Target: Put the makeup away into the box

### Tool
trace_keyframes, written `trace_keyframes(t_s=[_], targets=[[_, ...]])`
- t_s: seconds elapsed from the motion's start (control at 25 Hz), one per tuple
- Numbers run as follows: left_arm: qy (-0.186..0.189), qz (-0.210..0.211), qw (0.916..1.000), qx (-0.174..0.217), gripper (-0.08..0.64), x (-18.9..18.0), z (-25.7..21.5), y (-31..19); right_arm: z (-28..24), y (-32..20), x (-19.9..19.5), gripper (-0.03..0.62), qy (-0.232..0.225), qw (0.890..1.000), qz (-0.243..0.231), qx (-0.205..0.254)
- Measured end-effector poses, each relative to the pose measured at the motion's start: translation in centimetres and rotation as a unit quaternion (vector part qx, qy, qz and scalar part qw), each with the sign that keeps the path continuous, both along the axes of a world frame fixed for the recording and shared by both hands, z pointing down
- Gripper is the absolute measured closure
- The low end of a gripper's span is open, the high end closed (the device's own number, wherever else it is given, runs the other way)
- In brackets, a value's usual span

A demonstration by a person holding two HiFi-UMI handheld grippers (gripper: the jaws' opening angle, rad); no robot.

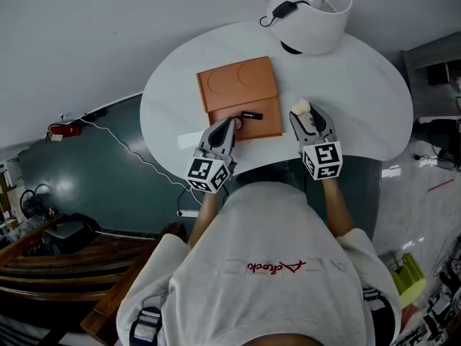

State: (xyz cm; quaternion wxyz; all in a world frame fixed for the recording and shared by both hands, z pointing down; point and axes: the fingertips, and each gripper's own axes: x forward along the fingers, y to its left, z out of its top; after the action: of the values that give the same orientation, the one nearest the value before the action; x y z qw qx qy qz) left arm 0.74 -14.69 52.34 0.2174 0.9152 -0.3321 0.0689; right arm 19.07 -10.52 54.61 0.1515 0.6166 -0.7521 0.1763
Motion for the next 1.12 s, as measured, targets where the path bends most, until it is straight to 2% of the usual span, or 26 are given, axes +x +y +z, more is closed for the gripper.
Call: trace_keyframes(t_s=[0.24, 0.44, 0.64, 0.84, 1.12], targets=[[0.004, -0.003, 1.0000, 0.007, 0.551, -0.5, -0.6, 1.0, -0.5, 3.4, -2.8, 0.362, 0.000, 1.000, -0.020, 0.004], [0.005, -0.021, 0.9997, 0.014, 0.551, -1.9, -1.2, 1.5, -0.1, 3.4, -4.3, 0.362, 0.003, 0.999, -0.050, -0.001], [0.003, -0.061, 0.9980, 0.016, 0.551, -5.0, -1.4, 2.0, 0.5, 2.2, -7.8, 0.362, 0.003, 0.995, -0.104, -0.007], [-0.002, -0.110, 0.9939, 0.014, 0.551, -8.9, -1.0, 2.5, 2.5, 1.2, -12.0, 0.360, 0.002, 0.986, -0.160, -0.033], [-0.003, -0.152, 0.9884, 0.011, 0.551, -12.8, -0.7, 3.1, 5.5, 1.2, -15.2, 0.336, 0.006, 0.978, -0.195, -0.078]])
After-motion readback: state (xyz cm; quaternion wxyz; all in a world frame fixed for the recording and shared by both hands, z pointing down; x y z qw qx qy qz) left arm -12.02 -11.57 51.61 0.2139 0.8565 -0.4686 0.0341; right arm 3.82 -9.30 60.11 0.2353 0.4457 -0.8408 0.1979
